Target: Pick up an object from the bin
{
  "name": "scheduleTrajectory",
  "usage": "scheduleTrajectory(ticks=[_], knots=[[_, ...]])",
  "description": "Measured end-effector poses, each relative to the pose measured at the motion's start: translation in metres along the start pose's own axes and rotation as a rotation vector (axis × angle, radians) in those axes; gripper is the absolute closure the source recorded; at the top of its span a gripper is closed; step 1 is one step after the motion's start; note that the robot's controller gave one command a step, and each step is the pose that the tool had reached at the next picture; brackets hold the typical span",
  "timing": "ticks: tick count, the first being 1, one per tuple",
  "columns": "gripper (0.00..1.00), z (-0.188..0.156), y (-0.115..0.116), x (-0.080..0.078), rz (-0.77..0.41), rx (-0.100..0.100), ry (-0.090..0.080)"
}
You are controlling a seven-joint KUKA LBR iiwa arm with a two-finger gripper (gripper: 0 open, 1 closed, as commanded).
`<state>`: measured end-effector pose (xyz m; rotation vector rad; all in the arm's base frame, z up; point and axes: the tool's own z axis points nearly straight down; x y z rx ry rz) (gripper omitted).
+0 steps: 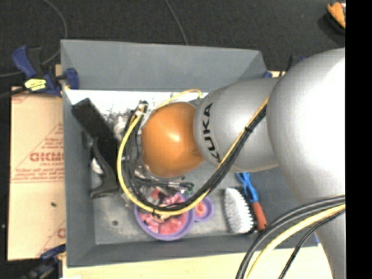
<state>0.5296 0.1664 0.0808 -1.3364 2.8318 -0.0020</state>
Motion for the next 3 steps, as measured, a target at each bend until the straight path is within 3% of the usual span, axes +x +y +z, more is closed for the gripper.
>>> scheduleTrajectory(ticks=[1, 3], knots=[[1.00, -0.022, 0.001, 0.001, -0.001, -0.002, 0.004], [1.00, -0.049, -0.002, -0.002, 0.002, 0.005, -0.007]])
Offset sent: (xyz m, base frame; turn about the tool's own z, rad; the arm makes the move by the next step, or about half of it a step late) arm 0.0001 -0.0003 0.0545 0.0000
